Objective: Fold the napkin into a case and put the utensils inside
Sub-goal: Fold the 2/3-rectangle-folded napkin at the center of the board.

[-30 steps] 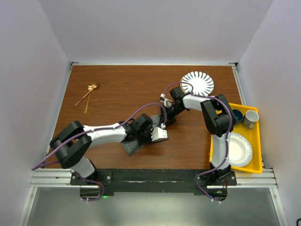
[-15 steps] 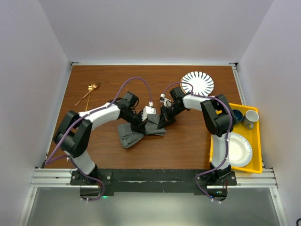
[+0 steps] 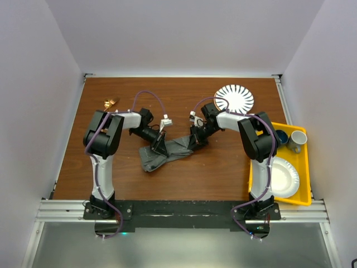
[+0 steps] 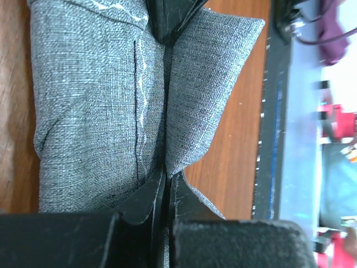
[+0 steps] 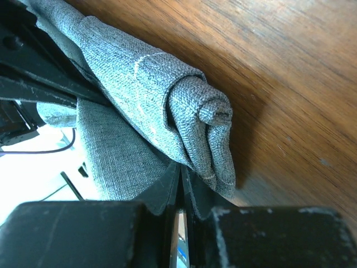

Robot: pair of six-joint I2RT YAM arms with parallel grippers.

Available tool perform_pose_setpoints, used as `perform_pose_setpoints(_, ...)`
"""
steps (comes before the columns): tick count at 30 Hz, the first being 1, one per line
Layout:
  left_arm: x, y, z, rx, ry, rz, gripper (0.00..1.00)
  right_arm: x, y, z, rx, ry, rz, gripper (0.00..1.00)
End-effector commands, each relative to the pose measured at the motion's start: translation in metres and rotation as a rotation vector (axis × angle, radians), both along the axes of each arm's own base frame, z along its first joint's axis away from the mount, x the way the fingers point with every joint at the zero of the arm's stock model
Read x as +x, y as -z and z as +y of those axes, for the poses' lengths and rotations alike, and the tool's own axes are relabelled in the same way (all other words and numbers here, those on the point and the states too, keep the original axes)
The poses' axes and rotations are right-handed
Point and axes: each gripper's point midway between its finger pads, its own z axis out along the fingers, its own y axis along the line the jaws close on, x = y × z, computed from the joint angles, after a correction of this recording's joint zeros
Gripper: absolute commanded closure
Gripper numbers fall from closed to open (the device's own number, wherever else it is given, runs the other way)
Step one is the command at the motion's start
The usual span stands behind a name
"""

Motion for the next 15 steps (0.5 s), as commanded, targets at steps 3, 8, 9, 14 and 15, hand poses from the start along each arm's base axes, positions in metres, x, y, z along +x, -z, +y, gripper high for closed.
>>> perform_pose_setpoints(3, -0.009, 0.018, 0.017, 0.036, -0.011, 0.107, 1.00, 0.014, -0.002, -0.017, -0.100, -0.022, -0.106, 0.87)
perform_pose_setpoints(8, -0.009, 0.024, 0.022, 0.053, -0.017, 0.142, 1.00, 0.016, -0.036, -0.014, -0.043, -0.093, -0.173, 0.80)
perform_pose_setpoints(9, -0.010, 0.025, 0.022, 0.053, -0.017, 0.148, 1.00, 0.018, -0.049, -0.012, -0.027, -0.102, -0.188, 0.80)
perform_pose_setpoints(14, -0.009, 0.027, 0.023, 0.051, -0.026, 0.166, 1.00, 0.024, -0.081, -0.012, 0.026, -0.193, -0.279, 0.67)
perform_pose_setpoints(15, -0.009, 0.026, 0.023, 0.050, -0.027, 0.171, 1.00, 0.026, -0.089, -0.011, 0.039, -0.215, -0.302, 0.63)
